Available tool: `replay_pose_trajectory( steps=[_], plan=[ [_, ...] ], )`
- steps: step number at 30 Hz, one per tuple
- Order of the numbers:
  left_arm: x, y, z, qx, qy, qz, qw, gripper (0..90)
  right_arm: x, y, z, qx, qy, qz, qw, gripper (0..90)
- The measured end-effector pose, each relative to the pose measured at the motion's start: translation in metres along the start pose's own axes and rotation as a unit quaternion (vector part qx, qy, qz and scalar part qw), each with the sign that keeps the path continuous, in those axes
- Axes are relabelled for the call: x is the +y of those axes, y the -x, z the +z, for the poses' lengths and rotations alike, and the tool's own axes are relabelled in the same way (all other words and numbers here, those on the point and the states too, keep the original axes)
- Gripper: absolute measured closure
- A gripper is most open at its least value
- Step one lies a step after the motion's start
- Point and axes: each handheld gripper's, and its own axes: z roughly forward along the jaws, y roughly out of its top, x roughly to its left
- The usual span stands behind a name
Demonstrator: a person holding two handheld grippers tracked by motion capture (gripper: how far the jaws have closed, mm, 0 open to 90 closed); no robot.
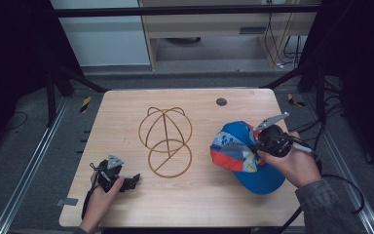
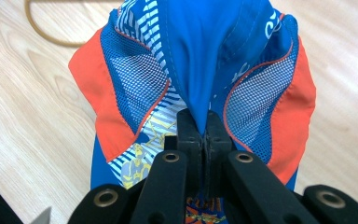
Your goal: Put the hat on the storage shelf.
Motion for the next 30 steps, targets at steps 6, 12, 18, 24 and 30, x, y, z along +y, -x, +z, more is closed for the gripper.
replay_pose_trajectory(
  steps=[6,12,18,24,30],
  plan=[
    [0.0,0.0,0.0,0.0,0.0,0.0,1.0,0.0,0.024,0.002,-0.019,-0.001,0.017,-0.013,0.9998,88.5],
    [0.0,0.0,0.0,0.0,0.0,-0.001,1.0,0.0,0.047,-0.001,-0.033,0.003,0.03,-0.032,0.999,88.5],
    [0.0,0.0,0.0,0.0,0.001,-0.003,1.0,0.0,0.06,-0.006,-0.043,0.008,0.049,-0.044,0.9978,88.5],
    [0.0,0.0,0.0,0.0,0.001,-0.003,1.0,0.0,0.07,-0.01,-0.056,0.012,0.079,-0.048,0.9956,88.5],
    [0.0,0.0,0.0,0.0,0.001,-0.001,1.0,0.0,0.083,-0.012,-0.07,0.005,0.103,-0.058,0.993,88.6]
  ],
)
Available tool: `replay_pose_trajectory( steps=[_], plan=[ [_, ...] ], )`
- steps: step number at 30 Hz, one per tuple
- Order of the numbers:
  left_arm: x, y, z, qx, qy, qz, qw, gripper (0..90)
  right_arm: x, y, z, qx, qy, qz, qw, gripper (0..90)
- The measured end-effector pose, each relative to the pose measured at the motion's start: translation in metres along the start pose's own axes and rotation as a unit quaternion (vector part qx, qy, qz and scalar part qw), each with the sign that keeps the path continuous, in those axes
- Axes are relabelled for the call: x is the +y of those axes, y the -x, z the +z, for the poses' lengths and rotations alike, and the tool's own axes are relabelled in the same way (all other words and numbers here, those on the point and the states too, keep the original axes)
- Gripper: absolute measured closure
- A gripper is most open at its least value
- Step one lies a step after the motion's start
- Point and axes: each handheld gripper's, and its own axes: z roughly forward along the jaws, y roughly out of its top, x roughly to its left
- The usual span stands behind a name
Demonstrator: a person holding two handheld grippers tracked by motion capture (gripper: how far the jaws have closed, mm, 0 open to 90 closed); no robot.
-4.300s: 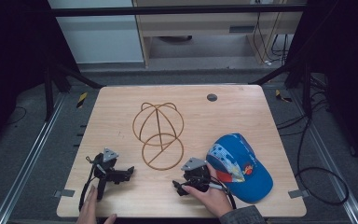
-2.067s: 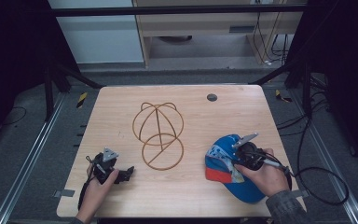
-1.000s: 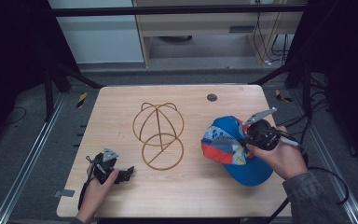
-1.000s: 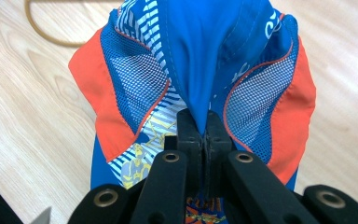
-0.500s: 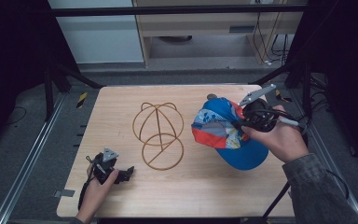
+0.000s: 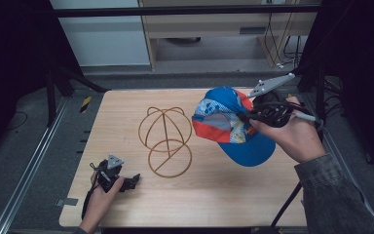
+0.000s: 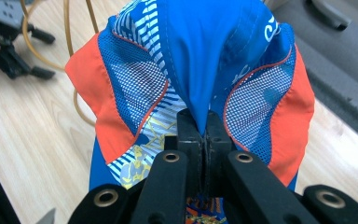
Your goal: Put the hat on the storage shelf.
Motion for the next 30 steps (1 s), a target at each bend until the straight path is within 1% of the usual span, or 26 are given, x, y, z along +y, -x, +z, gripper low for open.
replay_pose_trajectory(
  steps=[6,12,19,30],
  plan=[
    [0.0,0.0,0.0,0.0,0.0,0.0,1.0,0.0,0.017,-0.002,-0.008,-0.002,0.025,-0.005,0.9997,88.6],
    [0.0,0.0,0.0,0.0,0.0,0.0,1.0,0.0,0.039,-0.01,-0.01,0.004,0.04,-0.022,0.999,88.6],
    [0.0,0.0,0.0,0.0,-0.001,0.0,1.0,0.0,0.06,-0.02,-0.004,0.012,0.05,-0.038,0.998,88.6],
    [0.0,0.0,0.0,-0.002,0.0,0.0,1.0,0.0,0.084,-0.033,0.005,0.026,0.07,-0.053,0.9958,88.7]
  ],
)
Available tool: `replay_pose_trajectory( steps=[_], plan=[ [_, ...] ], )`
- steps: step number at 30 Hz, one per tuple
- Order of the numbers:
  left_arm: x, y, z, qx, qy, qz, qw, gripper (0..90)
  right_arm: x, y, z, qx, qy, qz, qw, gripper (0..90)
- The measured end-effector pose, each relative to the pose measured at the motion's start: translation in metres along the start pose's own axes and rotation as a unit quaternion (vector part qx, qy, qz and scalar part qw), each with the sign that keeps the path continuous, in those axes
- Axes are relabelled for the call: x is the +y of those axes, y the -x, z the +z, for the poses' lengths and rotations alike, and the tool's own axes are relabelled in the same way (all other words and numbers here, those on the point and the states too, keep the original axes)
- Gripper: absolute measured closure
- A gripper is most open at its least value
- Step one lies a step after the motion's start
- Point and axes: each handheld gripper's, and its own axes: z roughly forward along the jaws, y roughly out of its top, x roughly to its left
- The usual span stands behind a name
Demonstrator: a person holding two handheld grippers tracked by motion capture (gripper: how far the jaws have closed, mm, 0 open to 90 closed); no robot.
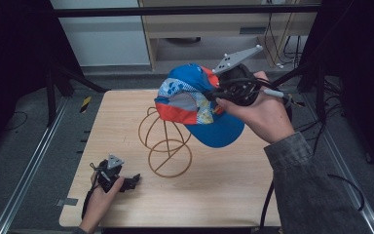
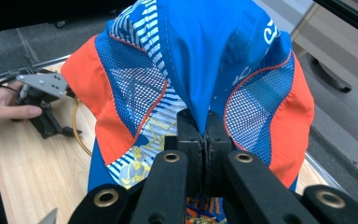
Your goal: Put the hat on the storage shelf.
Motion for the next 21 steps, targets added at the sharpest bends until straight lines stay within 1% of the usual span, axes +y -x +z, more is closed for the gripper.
replay_pose_trajectory(
  steps=[4,11,15,21],
  plan=[
    [0.0,0.0,0.0,0.0,0.001,0.002,1.0,0.0,0.009,-0.005,0.01,0.009,0.003,-0.007,0.9999,88.7],
    [0.0,0.0,0.0,0.0,0.0,0.002,1.0,0.0,0.02,-0.011,0.029,0.026,0.003,-0.01,0.9996,88.6],
    [0.0,0.0,0.0,-0.001,0.0,0.003,1.0,0.0,0.026,-0.014,0.037,0.036,0.004,-0.013,0.9992,88.6],
    [0.0,0.0,0.0,-0.001,0.002,0.002,1.0,0.0,0.032,-0.02,0.05,0.049,-0.003,-0.018,0.9986,88.6]
  ],
)
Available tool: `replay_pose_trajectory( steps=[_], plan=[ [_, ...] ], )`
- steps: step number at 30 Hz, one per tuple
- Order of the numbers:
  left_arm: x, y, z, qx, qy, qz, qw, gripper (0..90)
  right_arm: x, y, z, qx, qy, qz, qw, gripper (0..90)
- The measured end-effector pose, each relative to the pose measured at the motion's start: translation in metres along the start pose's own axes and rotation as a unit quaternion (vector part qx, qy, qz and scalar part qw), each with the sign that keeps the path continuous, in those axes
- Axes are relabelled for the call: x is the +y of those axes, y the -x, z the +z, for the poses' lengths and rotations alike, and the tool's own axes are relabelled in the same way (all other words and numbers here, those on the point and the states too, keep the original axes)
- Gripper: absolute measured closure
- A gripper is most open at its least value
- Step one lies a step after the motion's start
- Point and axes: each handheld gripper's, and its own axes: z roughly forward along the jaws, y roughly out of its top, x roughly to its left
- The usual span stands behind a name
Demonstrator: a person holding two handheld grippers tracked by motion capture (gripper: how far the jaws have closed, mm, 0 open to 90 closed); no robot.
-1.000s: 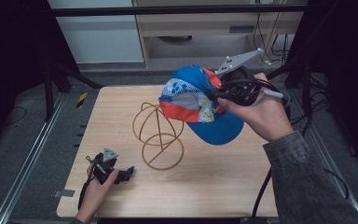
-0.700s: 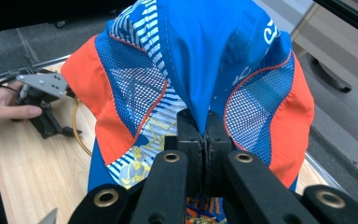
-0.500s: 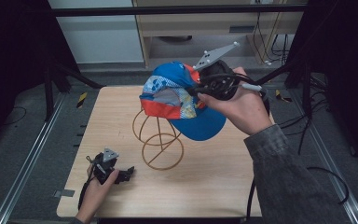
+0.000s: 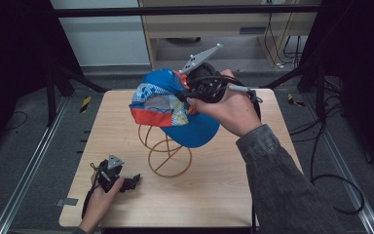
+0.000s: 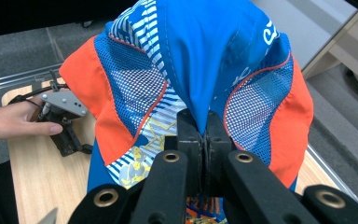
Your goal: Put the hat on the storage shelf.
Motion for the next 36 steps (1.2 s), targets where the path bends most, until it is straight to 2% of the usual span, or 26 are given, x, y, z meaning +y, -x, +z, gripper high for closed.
replay_pose_trajectory(
  steps=[9,25,36],
  plan=[
    [0.0,0.0,0.0,-0.001,0.0,0.0,1.0,0.0,0.003,-0.006,0.019,0.015,-0.008,-0.005,0.9998,88.5],
    [0.0,0.0,0.0,-0.003,-0.001,0.004,1.0,0.0,0.004,-0.014,0.053,0.032,-0.045,-0.014,0.9984,88.3],
    [0.0,0.001,0.0,-0.004,-0.002,0.005,1.0,0.0,0.004,-0.015,0.065,0.037,-0.056,-0.012,0.9977,88.4]
  ],
)
